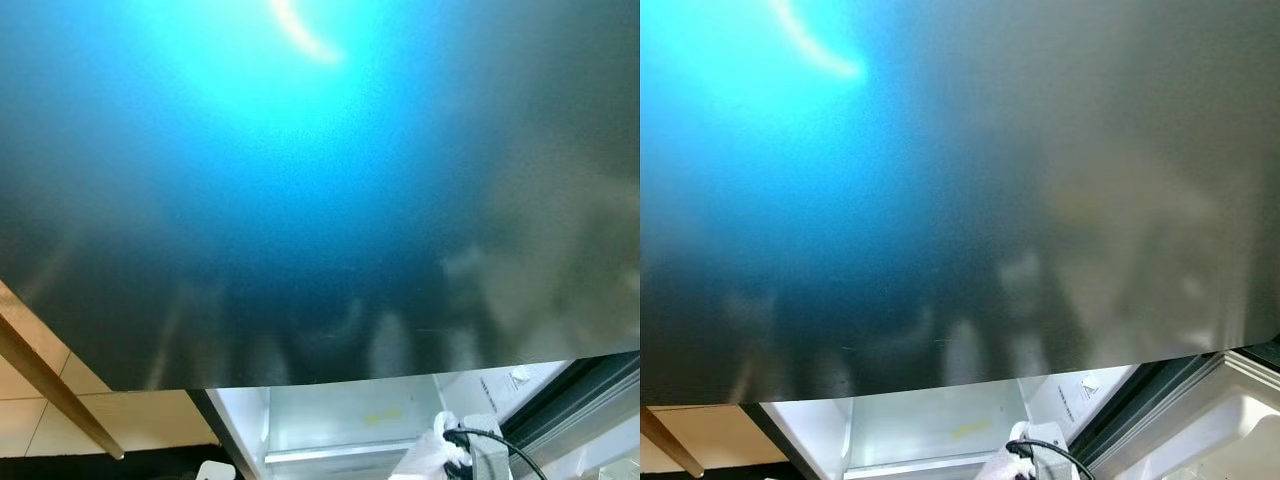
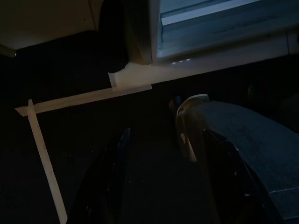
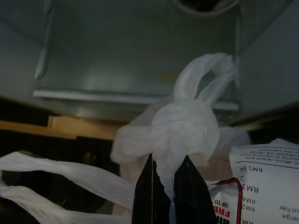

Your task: Restocking fridge

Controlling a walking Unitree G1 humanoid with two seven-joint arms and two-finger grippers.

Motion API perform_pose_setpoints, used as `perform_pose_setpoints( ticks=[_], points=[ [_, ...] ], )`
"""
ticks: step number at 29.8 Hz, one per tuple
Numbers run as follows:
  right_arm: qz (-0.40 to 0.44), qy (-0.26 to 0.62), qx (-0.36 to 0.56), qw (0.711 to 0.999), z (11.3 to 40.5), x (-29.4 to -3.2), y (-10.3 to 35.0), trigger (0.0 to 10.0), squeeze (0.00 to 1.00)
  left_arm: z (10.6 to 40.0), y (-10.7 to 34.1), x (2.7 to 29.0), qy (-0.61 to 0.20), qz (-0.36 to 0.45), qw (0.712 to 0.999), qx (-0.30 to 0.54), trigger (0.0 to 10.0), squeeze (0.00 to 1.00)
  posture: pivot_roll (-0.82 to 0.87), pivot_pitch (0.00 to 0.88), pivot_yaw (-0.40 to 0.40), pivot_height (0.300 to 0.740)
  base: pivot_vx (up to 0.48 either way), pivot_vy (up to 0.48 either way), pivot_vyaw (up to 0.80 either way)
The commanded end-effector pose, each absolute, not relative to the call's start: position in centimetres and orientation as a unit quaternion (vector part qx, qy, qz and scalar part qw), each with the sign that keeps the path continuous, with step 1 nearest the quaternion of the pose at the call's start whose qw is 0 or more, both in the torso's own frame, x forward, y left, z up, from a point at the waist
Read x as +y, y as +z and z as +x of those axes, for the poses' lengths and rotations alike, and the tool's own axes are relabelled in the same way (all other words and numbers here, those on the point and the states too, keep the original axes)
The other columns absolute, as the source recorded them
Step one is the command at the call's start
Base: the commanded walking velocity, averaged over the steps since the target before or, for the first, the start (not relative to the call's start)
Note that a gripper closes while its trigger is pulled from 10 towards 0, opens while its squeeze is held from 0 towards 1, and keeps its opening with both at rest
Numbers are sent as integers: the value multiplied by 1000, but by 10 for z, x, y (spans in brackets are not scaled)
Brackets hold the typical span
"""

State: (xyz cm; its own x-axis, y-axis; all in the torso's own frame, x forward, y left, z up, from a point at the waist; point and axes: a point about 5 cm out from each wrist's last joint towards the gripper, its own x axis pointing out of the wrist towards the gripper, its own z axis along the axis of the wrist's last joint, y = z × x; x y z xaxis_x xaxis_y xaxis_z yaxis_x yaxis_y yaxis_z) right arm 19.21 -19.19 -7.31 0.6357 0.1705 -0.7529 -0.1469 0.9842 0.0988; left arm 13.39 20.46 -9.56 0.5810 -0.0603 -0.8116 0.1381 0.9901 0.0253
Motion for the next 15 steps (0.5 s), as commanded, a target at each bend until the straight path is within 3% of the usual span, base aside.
perform_pose_setpoints(
  ticks=[1,15],
  points=[
    [19,50,399,915,197,-200,-69,10000,0,126,-99,201,-62,42,881,468,10000,0,-21,98,-24,740,0,0,0],
    [65,-19,330,941,220,-208,-52,10000,0,143,-94,200,-54,23,887,457,10000,0,-35,104,-6,740,0,0,0]
  ],
)
